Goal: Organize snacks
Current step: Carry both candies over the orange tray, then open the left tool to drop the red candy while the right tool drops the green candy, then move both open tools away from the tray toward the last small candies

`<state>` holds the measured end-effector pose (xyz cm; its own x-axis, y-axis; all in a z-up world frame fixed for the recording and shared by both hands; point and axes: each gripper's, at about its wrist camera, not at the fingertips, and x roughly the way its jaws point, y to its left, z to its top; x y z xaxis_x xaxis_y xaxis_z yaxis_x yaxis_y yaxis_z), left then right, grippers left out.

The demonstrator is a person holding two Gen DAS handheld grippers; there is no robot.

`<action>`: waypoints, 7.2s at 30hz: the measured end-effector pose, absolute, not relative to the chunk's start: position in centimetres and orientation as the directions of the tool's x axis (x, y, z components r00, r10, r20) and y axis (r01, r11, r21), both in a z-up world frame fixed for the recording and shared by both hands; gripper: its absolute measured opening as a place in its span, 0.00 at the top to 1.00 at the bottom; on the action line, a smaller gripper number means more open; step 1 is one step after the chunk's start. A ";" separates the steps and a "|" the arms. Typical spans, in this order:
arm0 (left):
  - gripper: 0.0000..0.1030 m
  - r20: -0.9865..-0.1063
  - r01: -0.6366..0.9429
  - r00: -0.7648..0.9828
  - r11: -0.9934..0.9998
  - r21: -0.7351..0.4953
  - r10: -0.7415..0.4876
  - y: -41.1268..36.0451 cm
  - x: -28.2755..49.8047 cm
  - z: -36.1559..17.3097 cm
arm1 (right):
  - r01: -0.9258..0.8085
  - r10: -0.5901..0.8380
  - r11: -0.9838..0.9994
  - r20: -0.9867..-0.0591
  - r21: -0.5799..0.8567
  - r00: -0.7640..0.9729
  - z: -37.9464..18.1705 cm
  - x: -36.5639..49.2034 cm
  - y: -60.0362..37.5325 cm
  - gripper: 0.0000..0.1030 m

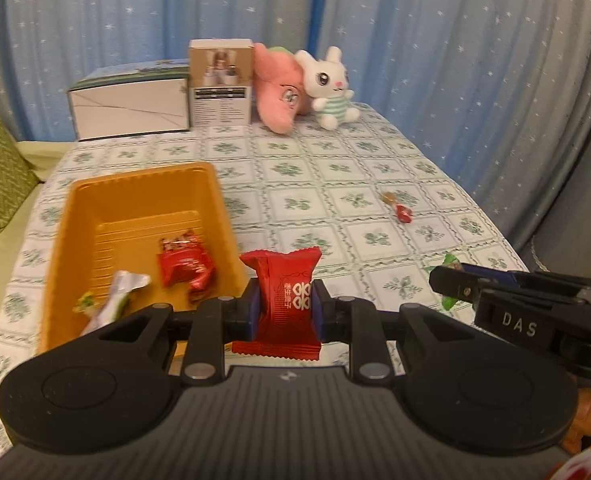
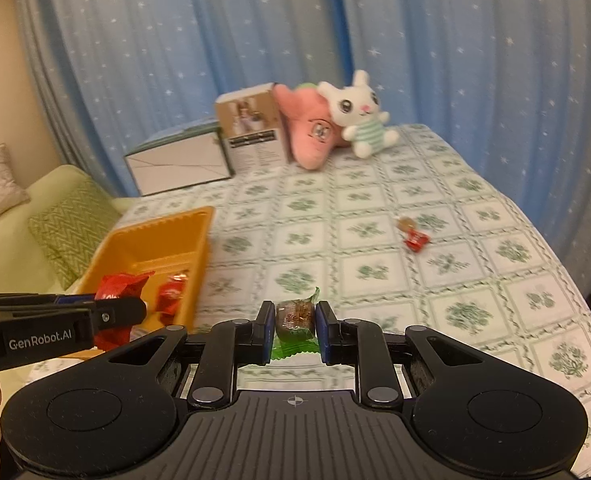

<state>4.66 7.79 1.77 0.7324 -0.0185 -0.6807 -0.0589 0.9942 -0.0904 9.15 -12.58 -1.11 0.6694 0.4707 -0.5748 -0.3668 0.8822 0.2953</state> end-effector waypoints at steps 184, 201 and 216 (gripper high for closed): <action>0.19 -0.700 -0.057 0.714 0.995 -0.087 -0.020 8.9 6.0 2.5 | -0.185 0.388 0.917 -0.676 0.354 0.626 -1.0 10.7 -17.4 0.33; 0.19 -0.696 0.018 0.714 0.996 -0.087 -0.074 5.5 10.1 1.6 | -0.100 0.309 0.939 -0.678 0.331 0.667 -2.1 13.3 -21.2 0.33; 0.18 -0.696 0.050 0.712 0.995 -0.083 -0.093 3.4 17.5 -0.9 | -0.101 0.295 0.943 -0.652 0.318 0.698 -4.7 20.1 -22.0 0.33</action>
<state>17.52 3.41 -0.93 0.7121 -0.0934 -0.6958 0.0496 0.9953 -0.0829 20.07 -21.99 -4.69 0.6985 0.2948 -0.6521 -0.1005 0.9426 0.3185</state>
